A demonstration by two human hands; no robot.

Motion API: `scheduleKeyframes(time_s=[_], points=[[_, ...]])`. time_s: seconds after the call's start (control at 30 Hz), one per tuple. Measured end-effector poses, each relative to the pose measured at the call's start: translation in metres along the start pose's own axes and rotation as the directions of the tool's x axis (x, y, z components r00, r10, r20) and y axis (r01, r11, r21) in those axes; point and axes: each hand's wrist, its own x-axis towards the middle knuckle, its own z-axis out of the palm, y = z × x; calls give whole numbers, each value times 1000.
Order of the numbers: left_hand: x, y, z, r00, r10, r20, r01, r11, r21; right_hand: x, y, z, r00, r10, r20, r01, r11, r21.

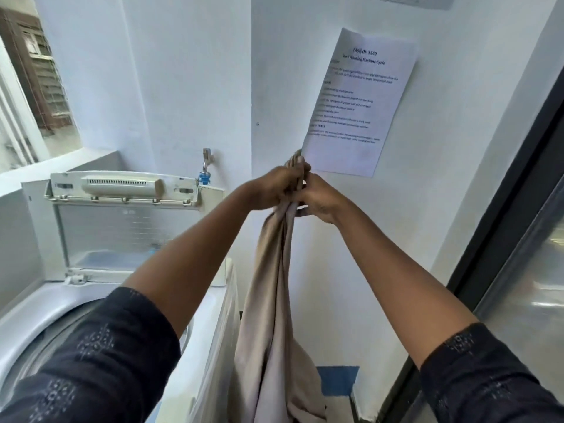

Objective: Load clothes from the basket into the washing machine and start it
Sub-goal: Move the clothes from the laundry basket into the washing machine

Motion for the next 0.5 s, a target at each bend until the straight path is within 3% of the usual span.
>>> scheduleKeyframes(time_s=[0.1,0.23,0.33,0.43,0.5], points=[[2,-17,1,999,16,-42,-18,999,-46,4,-2,0,985,-48,-163,-5,950,-312],[0,-46,3,993,60,-105,-47,991,127,2,-9,-7,898,-165,-409,-37,896,-442],[-5,-75,8,991,57,-120,9,872,489,-4,-25,-29,763,-317,-563,-32,852,-523],[-5,-115,9,989,-28,-143,107,806,582,-13,-44,-55,592,-444,-672,-16,828,-561],[-6,-149,9,978,-163,-131,209,705,677,-22,-54,-70,457,-505,-733,-30,814,-579]])
